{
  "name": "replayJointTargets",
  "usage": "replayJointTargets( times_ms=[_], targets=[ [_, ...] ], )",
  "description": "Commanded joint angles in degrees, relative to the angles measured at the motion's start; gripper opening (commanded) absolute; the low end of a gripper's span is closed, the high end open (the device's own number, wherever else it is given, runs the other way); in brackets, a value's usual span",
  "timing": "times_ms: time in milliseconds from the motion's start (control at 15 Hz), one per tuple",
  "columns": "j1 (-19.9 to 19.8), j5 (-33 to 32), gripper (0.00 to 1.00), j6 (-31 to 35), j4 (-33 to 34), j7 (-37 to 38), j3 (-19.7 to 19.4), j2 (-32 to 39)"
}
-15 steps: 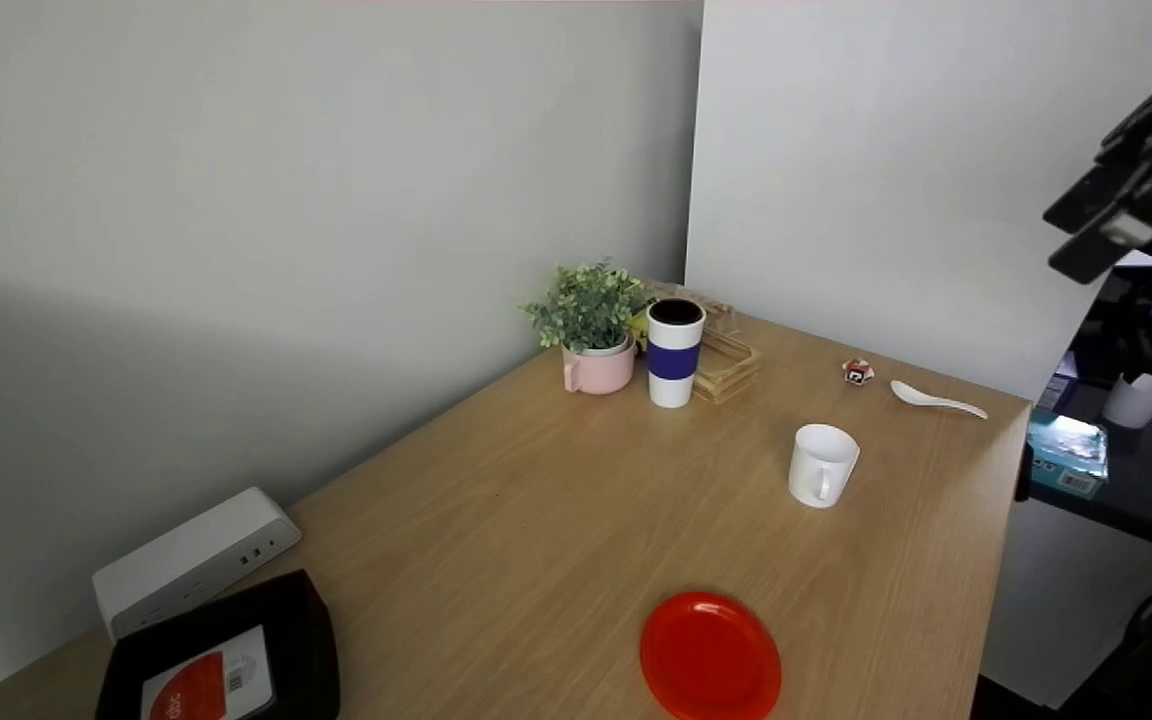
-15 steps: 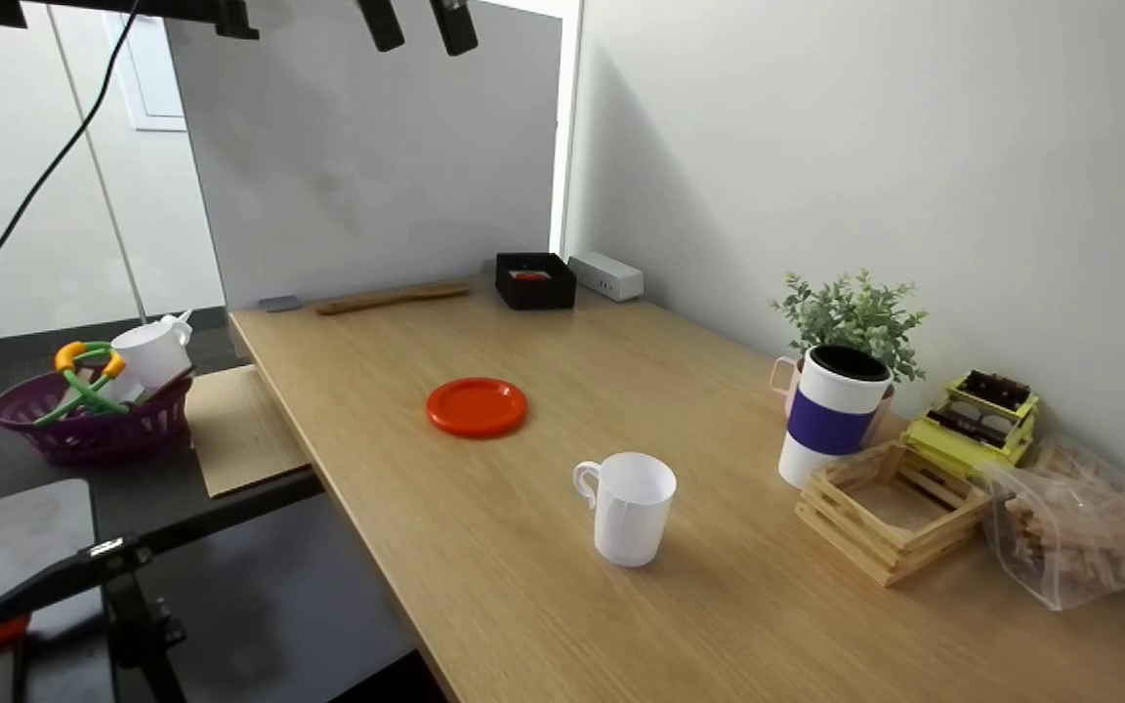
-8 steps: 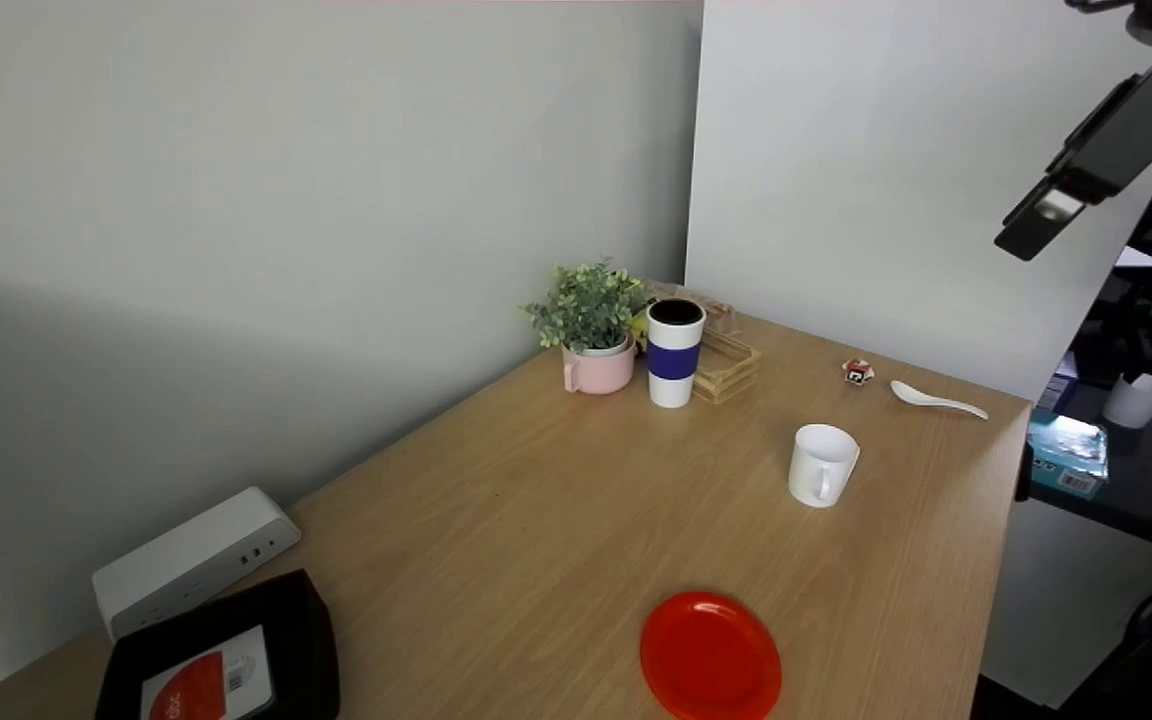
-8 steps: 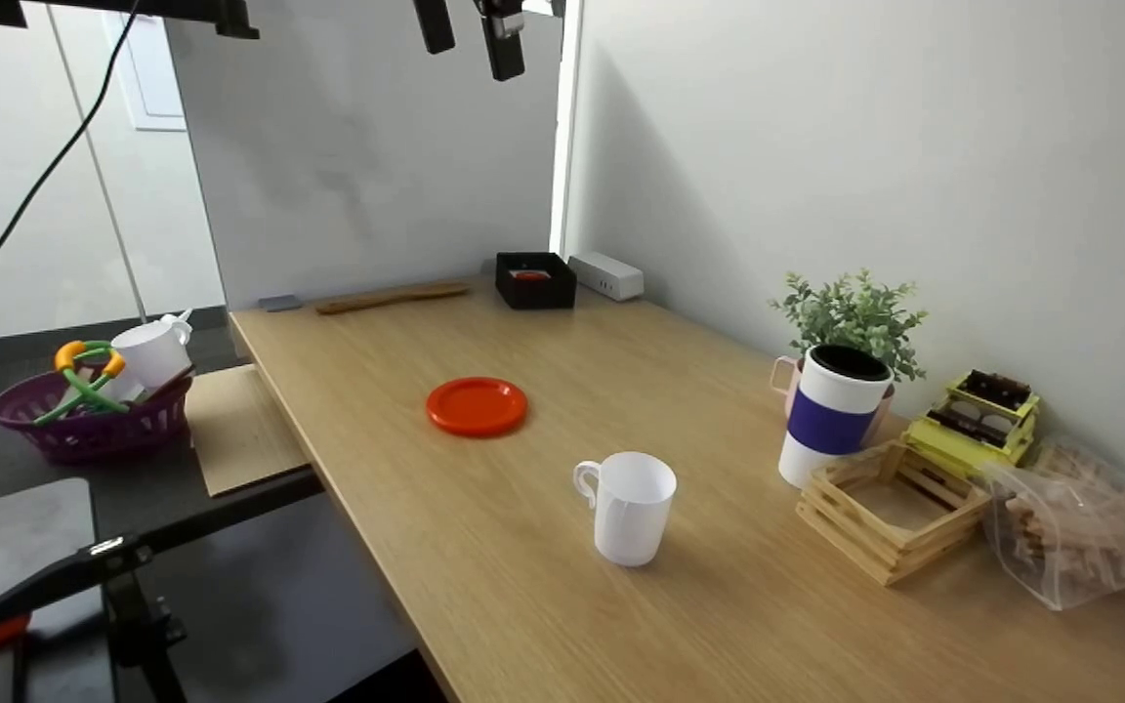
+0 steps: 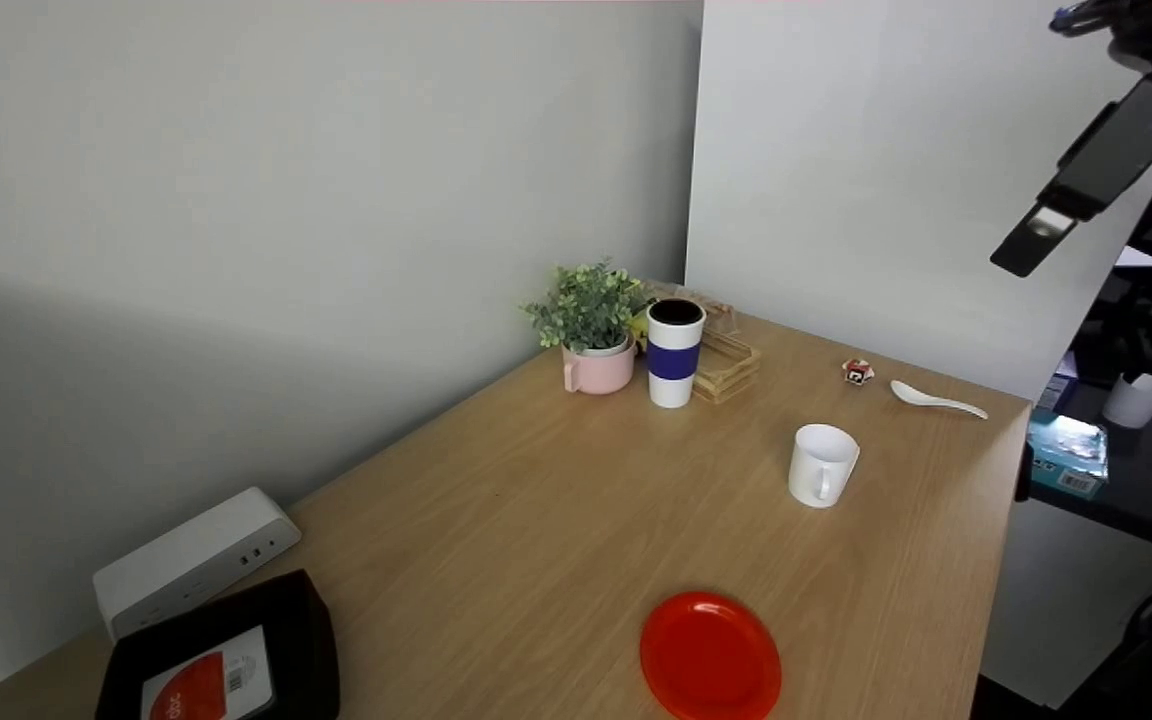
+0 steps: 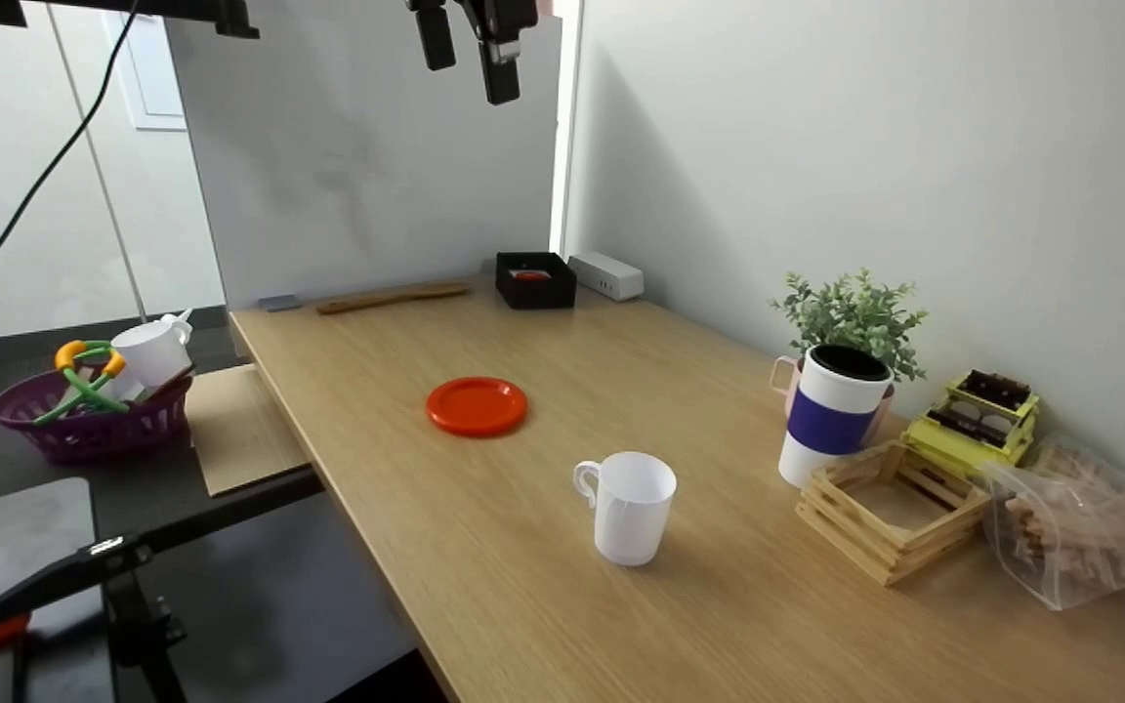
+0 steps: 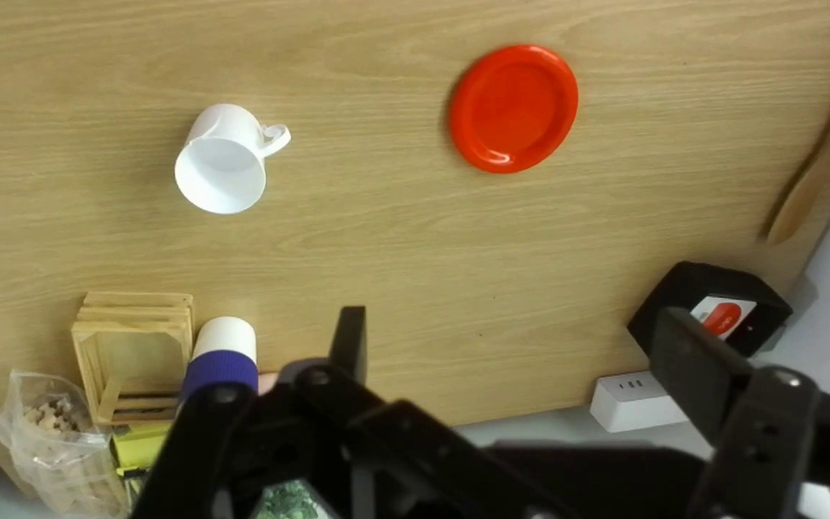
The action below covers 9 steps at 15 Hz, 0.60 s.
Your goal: Put the mug on the plate
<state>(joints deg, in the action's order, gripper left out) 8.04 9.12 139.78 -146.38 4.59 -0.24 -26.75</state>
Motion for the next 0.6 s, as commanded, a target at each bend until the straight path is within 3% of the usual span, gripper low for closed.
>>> replayJointTargets(
  times_ms=[0,267,533],
  targets=[
    [-0.7,4.2,1.0,-4.4,5.7,-3.1,-2.7,7.3],
    [-1.6,8.8,1.0,-9.4,14.0,-6.4,-5.7,15.9],
    [-4.2,11.0,1.0,-16.0,23.1,-7.6,-6.3,24.0]
  ],
)
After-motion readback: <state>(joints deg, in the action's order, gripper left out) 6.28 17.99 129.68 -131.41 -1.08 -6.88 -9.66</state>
